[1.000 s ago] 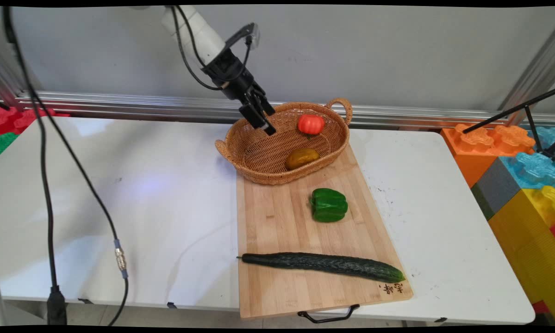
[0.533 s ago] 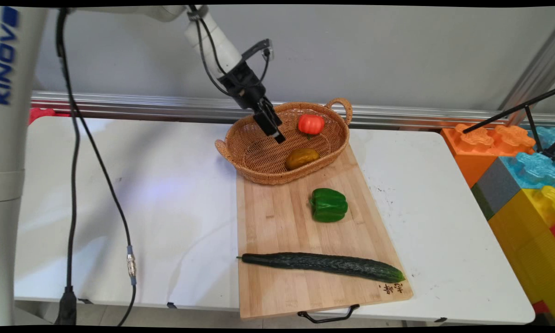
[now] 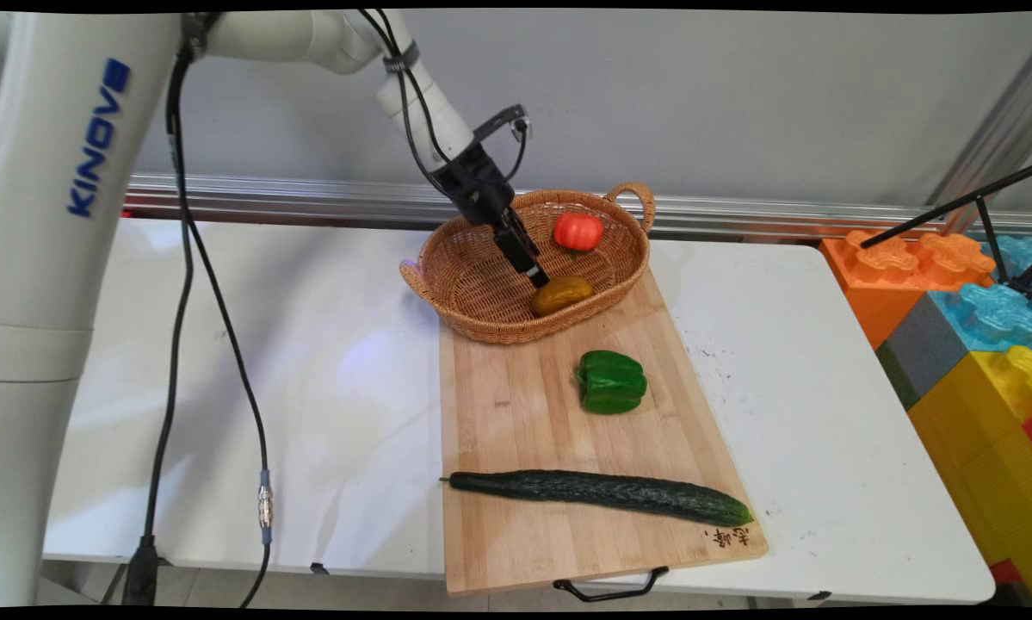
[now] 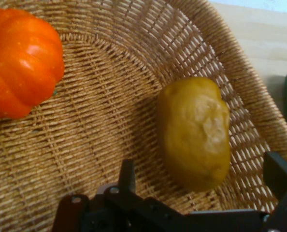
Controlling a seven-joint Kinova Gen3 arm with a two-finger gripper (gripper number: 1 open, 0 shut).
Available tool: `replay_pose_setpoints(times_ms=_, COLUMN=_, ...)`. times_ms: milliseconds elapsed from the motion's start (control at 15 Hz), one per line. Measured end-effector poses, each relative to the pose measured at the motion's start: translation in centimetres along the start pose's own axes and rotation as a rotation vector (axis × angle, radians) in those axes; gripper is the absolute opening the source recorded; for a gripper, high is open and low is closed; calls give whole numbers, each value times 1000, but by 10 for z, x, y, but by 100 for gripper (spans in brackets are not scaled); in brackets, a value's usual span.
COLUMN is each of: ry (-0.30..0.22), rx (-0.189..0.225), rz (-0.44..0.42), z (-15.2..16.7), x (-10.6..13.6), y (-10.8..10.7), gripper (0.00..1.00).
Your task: Pick up the potato from the vegetable basket
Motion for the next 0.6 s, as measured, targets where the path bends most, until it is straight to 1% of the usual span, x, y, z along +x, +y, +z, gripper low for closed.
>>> replay_pose_setpoints(times_ms=333, ry=5, rx=-6, rz=-15, z=22, x=0, y=-9, gripper=100)
replay_pose_setpoints(times_ms=600, ry=10, rx=-14, rz=-21, z=32, x=1, y=-11, gripper=100)
